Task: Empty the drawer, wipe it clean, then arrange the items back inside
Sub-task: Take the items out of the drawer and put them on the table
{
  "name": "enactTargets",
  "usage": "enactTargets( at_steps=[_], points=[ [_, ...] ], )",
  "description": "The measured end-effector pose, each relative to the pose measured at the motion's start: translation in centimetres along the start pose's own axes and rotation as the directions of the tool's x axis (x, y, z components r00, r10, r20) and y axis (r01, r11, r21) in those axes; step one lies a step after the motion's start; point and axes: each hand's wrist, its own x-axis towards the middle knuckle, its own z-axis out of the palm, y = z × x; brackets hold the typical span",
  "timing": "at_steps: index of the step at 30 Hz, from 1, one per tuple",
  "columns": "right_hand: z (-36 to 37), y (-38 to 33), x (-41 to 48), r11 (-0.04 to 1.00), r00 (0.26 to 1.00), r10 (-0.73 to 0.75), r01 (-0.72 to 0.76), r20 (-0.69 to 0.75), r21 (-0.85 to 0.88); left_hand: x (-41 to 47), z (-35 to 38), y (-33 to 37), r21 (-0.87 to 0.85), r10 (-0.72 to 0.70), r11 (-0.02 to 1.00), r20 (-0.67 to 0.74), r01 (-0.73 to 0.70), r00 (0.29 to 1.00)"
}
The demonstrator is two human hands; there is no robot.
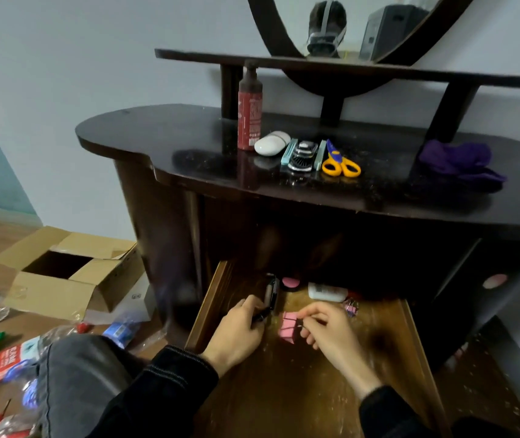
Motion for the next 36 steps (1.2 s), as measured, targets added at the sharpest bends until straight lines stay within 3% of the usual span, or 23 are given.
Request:
enactTargets(
  at_steps=[2,5,10,12,14,17,21,23,25,28,30,33,36],
  points=[
    [-2.7,-1.8,-1.8,0.996,0.995,-0.092,0.091,-0.041,-0.009,-0.8,-0.7,1.3,-0.076,0.099,0.992,-0.021,-0.100,0.995],
    [-7.2,-6.3,-3.8,0.967,0.961,-0.247,0.252,-0.121,0.026,-2.1,-2.6,4.4,-0.167,0.259,0.943,-0.174,-0.288,0.950],
    [-13.1,-15.1,-4.6,0.854,0.843,-0.459,0.506,-0.279,0.122,-2.8,-8.3,11.2,-0.151,0.447,0.811,-0.465,-0.566,0.764],
    [-14.5,-17.6,-3.5,0.807,0.788,-0.512,0.578,-0.342,0.122,-1.9,-10.8,13.7,-0.090,0.490,0.771,-0.549,-0.631,0.677],
    [-15.5,-19.3,-1.5,0.776,0.745,-0.537,0.621,-0.395,0.116,-0.1,-13.0,15.8,-0.057,0.484,0.766,-0.604,-0.640,0.633],
    [-16.6,-20.4,2.2,0.787,0.730,-0.520,0.611,-0.444,0.084,3.5,-15.2,17.6,-0.028,0.457,0.825,-0.556,-0.565,0.694],
    [-16.2,-19.7,6.4,0.889,0.821,-0.395,0.455,-0.413,0.054,7.4,-15.3,18.1,0.086,0.400,0.912,-0.413,-0.402,0.819],
    [-15.7,-19.2,7.7,0.929,0.883,-0.324,0.366,-0.341,0.064,8.8,-15.0,18.2,0.218,0.422,0.905,-0.371,-0.364,0.827],
    [-15.7,-19.1,8.8,0.944,0.914,-0.303,0.327,-0.268,0.046,10.1,-15.0,18.4,0.228,0.410,0.909,-0.335,-0.349,0.848],
    [-16.1,-19.4,10.0,0.941,0.921,-0.334,0.313,-0.203,-0.126,11.5,-14.9,19.2,0.227,0.395,0.914,-0.303,-0.337,0.867],
    [-16.5,-19.2,10.8,0.939,0.914,-0.327,0.285,-0.241,-0.192,12.1,-14.6,19.8,0.268,0.426,0.895,-0.276,-0.357,0.862],
    [-17.5,-18.5,11.4,0.964,0.921,-0.260,0.263,-0.290,-0.031,12.3,-14.3,20.0,0.328,0.464,0.866,-0.243,-0.378,0.852],
    [-18.3,-18.0,11.2,0.963,0.926,-0.218,0.256,-0.309,0.089,11.8,-14.2,19.5,0.266,0.454,0.884,-0.286,-0.386,0.844]
  ],
)
